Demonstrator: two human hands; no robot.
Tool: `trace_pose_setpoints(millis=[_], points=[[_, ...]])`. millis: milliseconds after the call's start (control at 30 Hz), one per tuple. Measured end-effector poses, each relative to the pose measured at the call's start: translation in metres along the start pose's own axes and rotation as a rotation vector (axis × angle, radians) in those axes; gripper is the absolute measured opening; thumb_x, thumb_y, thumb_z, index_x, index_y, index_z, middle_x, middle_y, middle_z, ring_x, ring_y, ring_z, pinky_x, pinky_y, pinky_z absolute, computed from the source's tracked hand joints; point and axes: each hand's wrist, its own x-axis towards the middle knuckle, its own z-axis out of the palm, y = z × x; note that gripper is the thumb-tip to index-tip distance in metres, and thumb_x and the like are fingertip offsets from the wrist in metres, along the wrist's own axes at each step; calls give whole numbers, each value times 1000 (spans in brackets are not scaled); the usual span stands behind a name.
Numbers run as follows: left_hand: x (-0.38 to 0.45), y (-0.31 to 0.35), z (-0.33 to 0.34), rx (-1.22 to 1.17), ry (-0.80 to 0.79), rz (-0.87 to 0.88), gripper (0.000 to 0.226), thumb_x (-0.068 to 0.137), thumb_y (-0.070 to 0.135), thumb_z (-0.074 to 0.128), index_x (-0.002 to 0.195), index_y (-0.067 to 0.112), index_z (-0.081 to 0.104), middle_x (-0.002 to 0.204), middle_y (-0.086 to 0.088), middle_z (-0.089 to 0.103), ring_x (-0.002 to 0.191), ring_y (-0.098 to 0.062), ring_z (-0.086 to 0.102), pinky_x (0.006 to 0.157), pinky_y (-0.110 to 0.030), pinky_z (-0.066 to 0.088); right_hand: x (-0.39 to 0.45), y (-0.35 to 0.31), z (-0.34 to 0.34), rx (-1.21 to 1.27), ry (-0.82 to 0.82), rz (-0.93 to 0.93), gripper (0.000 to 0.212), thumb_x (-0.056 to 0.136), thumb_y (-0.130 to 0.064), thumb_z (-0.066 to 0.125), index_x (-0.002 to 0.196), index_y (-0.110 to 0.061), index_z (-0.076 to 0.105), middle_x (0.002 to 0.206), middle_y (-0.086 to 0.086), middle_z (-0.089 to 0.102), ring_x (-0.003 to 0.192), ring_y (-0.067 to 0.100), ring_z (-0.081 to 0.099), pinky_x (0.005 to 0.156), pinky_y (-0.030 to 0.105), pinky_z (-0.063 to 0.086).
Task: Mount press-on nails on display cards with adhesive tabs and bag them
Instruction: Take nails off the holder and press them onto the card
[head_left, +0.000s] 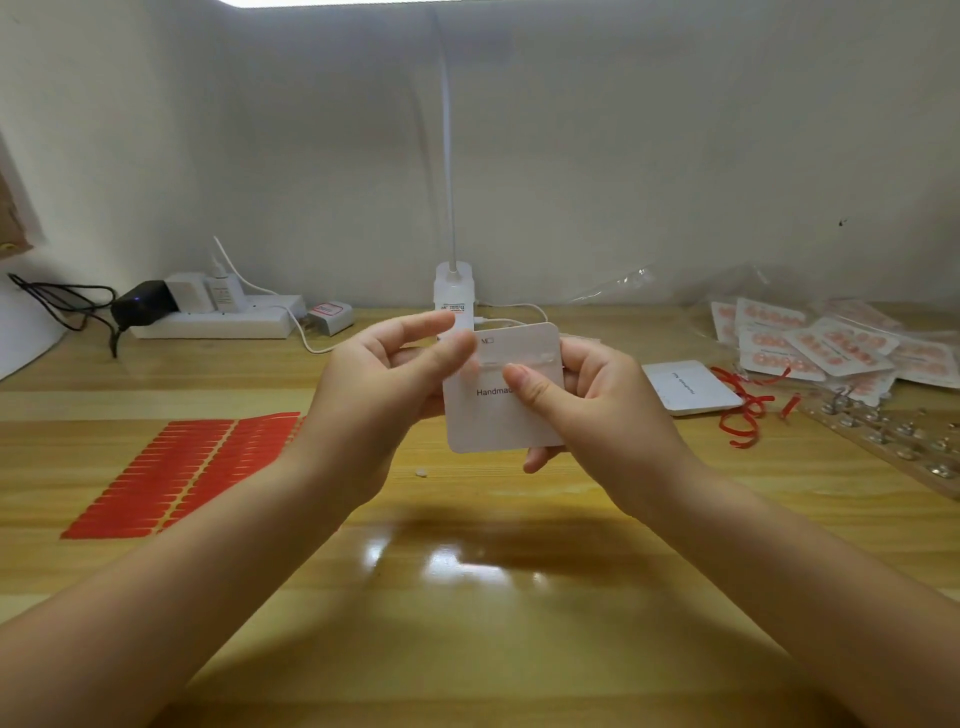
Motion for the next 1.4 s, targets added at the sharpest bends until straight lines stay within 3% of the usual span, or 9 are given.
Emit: trace_pose_setpoints(millis=[133, 267, 333, 533, 633, 767, 933, 1100, 1400], points=[[-1, -4, -1, 106, 19, 43, 32, 73, 18, 74, 104, 21, 66, 87, -5, 76, 86, -20, 73, 78, -34, 60, 0, 4, 1, 8, -42, 21, 10, 92, -20, 61, 101, -19, 65, 84, 2, 71, 73, 14, 69, 44, 26, 52], [3, -8, -5, 183, 54, 47, 22, 85, 7, 70, 101, 23, 68, 89, -15, 74, 83, -22, 70, 79, -36, 55, 5, 9, -8, -114, -19, 69, 60, 81, -62, 43, 97, -8, 66, 76, 11, 69, 61, 16, 63, 46, 30, 49], [4, -15, -6, 265, 49, 41, 20, 85, 8, 71, 97, 24, 70, 89, -17, 73, 81, -24, 68, 79, -40, 54, 9, 19, -19, -347, 118, 33, 65, 82, -69, 35, 93, -11, 63, 68, 4, 68, 59, 12, 61, 55, 34, 48], [-2, -44, -4, 755, -8, 99, 13, 82, 31, 76, 93, 27, 74, 86, 3, 72, 83, -13, 66, 79, -36, 55, 21, 52, -50, -937, 290, -66, 22, 96, -35, 49, 83, -20, 58, 59, -7, 53, 57, 14, 52, 51, 30, 36], [-4, -52, -4, 1060, -92, 207, 20, 84, 43, 70, 95, 26, 73, 85, 15, 66, 81, -3, 55, 74, -25, 42, 25, 61, -54, -1021, 278, 3, 10, 91, -31, 54, 89, -23, 59, 61, -7, 55, 64, 16, 56, 56, 31, 45], [-3, -55, -6, 1323, -118, 276, 34, 88, 55, 59, 109, 30, 69, 109, 12, 60, 105, -15, 48, 89, -31, 37, 26, 66, -55, -1048, 278, 20, 12, 88, -35, 57, 88, -23, 57, 62, -5, 56, 63, 15, 56, 54, 28, 41], [1, -60, -7, 1253, -41, 284, 44, 94, 49, 51, 131, 25, 53, 128, 6, 57, 121, -17, 45, 99, -32, 35, 28, 68, -53, -1065, 252, 19, 15, 86, -38, 59, 84, -24, 56, 63, -7, 52, 68, 17, 55, 55, 27, 35], [12, -68, -14, 1122, -223, 26, 71, 96, 48, 46, 154, 31, 9, 154, 4, 32, 144, -18, 19, 117, -40, 18, 28, 70, -51, -1106, 197, -59, 15, 88, -39, 61, 85, -26, 68, 57, -14, 48, 64, 12, 51, 52, 23, 32], [10, -72, -12, 1173, -316, 233, 71, 97, 45, 45, 154, 29, 6, 148, 20, 40, 135, 3, 14, 100, -16, 2, 32, 72, -51, -1099, 215, -88, 23, 93, -41, 58, 96, -27, 76, 91, -5, 74, 89, 20, 65, 66, 30, 49]])
